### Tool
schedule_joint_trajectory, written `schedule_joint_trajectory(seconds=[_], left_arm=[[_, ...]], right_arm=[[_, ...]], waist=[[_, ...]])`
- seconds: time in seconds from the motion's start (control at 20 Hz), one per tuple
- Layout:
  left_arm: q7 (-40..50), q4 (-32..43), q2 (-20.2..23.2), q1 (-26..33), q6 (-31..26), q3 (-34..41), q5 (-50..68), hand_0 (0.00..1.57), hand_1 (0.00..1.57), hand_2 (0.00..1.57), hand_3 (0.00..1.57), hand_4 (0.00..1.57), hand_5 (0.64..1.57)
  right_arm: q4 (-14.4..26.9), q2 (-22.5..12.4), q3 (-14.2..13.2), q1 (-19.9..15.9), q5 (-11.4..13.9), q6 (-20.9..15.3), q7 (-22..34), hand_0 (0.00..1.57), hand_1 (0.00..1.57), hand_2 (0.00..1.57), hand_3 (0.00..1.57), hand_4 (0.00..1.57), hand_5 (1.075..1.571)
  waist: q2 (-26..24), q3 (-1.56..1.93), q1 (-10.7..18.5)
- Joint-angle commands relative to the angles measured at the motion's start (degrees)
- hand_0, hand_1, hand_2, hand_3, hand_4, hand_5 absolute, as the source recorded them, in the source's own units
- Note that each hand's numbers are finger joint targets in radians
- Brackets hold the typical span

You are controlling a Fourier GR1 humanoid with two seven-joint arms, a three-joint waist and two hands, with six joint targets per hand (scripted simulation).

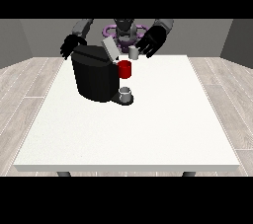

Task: Insert the coffee pod into the coffee machine and close the lid

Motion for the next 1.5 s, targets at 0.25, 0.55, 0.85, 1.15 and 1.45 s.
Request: schedule_joint_trajectory(seconds=[0.25,0.55,0.85,1.15,1.45], left_arm=[[2.1,0.9,-1.1,-3.9,1.4,0.0,-1.4,1.28,1.28,1.30,1.24,0.49,1.571],[1.9,1.5,-2.4,-1.9,1.9,-0.5,-2.1,1.30,1.30,1.33,1.23,0.50,1.571],[2.1,1.3,-2.1,-4.7,-1.8,-0.7,-1.9,1.25,1.25,1.29,1.21,0.51,1.571],[-0.6,2.4,-2.4,-1.6,2.0,-0.3,-2.8,1.20,1.20,1.27,1.20,0.50,1.571],[-1.5,1.8,-3.4,-1.5,2.1,-1.4,-3.8,1.16,1.16,1.24,1.18,0.49,1.571]], right_arm=[[-1.8,1.1,-0.1,-2.3,0.6,-2.2,1.0,0.00,0.00,0.00,0.00,0.52,1.571],[-1.0,-0.7,-1.2,0.7,-1.4,1.0,-0.8,0.00,0.00,0.00,0.00,0.53,1.571],[0.2,0.3,-2.1,-1.1,-0.6,-1.7,-0.8,0.00,0.00,0.00,0.00,0.50,1.571],[-2.9,-0.4,-0.8,1.0,-0.7,-0.1,0.8,0.00,0.00,0.00,0.00,0.48,1.571],[-1.0,0.2,-3.2,-0.4,-1.7,-1.7,-2.2,0.00,0.00,0.00,0.00,0.45,1.571]], waist=[[2.1,0.00,-1.8],[2.5,0.01,-2.0],[1.8,0.02,0.1],[2.4,-0.01,-1.2],[4.0,0.00,0.3]])
